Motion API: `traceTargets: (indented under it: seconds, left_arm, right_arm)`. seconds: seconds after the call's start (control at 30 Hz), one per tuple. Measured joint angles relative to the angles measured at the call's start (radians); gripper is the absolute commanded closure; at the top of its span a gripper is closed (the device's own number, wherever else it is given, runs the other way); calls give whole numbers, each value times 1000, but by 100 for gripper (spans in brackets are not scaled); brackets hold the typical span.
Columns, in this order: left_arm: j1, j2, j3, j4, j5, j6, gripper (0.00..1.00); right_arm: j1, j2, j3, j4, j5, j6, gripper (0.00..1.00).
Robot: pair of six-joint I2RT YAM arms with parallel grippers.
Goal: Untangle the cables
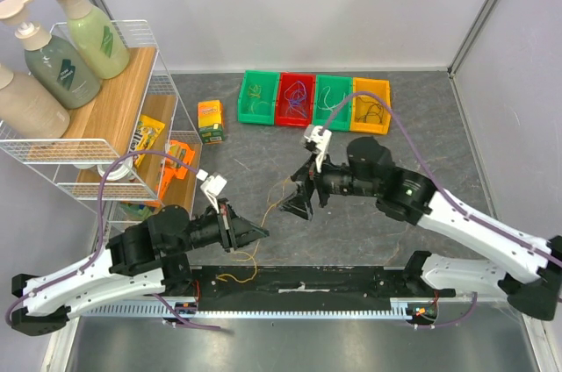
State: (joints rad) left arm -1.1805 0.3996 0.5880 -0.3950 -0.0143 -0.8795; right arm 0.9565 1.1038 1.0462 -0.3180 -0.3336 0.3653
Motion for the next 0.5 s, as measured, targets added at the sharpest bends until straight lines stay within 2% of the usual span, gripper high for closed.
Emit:
traceTargets:
  seconds: [0.13,0.3,0.4,0.5]
  left_arm:
    - [0,-21,-8,10,27,-21,98]
    - [0,-24,-8,21,49,-31,98]
    - [0,-24,-8,24,51,-36,98]
    - [0,-30,-8,24,51,-45,98]
  right_arm:
    - [0,-64,-17,121,-132,-93,2]
    - [32,90,40,232,-328,-146,2]
    - [52,165,40,225,-377,-148,2]
    - [56,169,39,215,-392,-141,2]
